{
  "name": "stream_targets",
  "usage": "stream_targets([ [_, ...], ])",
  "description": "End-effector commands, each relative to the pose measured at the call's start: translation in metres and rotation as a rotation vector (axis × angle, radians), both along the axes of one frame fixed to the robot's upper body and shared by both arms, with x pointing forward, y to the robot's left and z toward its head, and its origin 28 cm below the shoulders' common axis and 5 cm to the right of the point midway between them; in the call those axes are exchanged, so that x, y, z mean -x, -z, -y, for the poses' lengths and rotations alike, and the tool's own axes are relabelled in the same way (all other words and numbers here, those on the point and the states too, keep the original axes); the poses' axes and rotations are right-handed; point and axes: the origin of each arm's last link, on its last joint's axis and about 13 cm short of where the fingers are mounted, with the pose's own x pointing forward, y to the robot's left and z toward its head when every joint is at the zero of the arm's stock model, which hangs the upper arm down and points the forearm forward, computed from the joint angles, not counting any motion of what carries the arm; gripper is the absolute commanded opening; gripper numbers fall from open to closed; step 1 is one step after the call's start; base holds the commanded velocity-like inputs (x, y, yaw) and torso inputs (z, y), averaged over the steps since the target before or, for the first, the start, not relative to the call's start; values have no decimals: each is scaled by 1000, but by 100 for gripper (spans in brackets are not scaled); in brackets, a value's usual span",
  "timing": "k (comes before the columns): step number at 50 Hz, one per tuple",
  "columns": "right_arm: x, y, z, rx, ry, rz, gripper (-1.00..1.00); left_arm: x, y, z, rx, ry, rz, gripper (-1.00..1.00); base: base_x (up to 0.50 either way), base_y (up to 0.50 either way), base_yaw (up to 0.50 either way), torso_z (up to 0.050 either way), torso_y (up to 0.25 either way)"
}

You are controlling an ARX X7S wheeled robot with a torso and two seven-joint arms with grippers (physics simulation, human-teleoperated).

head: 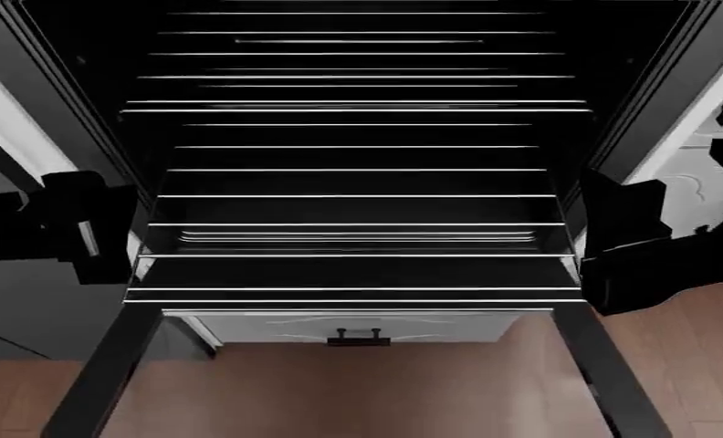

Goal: Fully slide the bottom oven rack out.

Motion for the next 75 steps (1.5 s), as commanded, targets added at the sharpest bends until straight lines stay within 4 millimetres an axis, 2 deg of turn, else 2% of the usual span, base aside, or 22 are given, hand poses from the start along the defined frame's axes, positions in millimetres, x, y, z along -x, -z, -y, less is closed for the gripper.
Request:
stream_targets([
  [1, -1, 3, 0, -3, -4, -6, 100, 0, 0, 0, -11, 15, -9, 100, 0, 0, 0, 0, -250],
  [29, -1, 4, -1, -6, -12, -8, 100, 1, 0, 2, -25, 42, -24, 100, 0, 0, 0, 0, -250],
  [37, -6, 1, -2, -36, -18, -16, 100, -4, -1, 5, -16, 35, -19, 100, 0, 0, 0, 0, -58],
  [47, -35, 6, -15, -60, -48, -104, 100, -24, 0, 21, -12, 72, -28, 100, 0, 0, 0, 0, 0],
  [55, -62, 14, -26, -81, -54, -165, 100, -54, -1, 36, -45, 134, -34, 100, 0, 0, 0, 0, 0],
  [62, -82, 13, -33, -104, -47, -174, 100, -76, -1, 50, -91, 162, 16, 100, 0, 0, 0, 0, 0],
  [75, -111, 21, -44, -39, -15, -135, 100, -112, 8, 59, -80, 122, 42, 100, 0, 0, 0, 0, 0],
])
